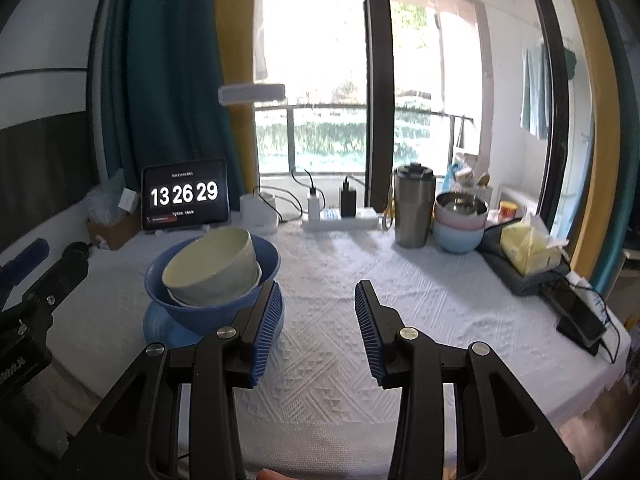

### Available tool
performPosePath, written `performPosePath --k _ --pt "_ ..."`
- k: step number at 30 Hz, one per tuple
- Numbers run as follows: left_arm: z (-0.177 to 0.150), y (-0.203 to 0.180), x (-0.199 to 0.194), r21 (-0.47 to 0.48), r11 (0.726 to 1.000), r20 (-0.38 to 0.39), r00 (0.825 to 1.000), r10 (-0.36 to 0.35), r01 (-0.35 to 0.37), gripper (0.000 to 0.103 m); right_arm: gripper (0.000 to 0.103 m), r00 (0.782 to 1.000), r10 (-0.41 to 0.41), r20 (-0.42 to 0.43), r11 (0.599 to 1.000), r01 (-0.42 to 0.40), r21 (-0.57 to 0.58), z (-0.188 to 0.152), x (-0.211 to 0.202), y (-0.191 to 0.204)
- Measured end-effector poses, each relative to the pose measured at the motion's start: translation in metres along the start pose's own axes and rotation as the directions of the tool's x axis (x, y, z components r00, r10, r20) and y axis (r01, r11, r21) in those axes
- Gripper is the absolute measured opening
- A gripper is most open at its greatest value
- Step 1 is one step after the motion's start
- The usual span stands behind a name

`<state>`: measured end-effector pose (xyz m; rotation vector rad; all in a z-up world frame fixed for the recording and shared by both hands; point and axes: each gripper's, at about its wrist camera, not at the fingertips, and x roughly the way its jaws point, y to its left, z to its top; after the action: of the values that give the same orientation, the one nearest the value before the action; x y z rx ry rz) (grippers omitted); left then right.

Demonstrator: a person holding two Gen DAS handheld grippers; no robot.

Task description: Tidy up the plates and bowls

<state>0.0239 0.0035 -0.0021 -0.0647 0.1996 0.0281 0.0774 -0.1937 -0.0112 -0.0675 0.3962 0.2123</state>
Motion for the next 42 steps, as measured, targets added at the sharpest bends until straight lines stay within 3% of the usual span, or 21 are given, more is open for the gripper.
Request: performPosePath --k 14,42 --pt "0.008 0.003 -0.014 0.008 1.000 0.025 0.999 0.019 -0.019 0.092 0.042 0.996 -0.002 0.085 1.000 0.002 -0.003 -0.001 -0.038 -0.003" --pt "0.005 0.002 -0.014 0.006 1.000 0.008 1.000 0.024 -0.024 0.092 0.043 0.998 0.001 0.063 1.000 -0.002 0.008 -0.004 -0.034 -0.003"
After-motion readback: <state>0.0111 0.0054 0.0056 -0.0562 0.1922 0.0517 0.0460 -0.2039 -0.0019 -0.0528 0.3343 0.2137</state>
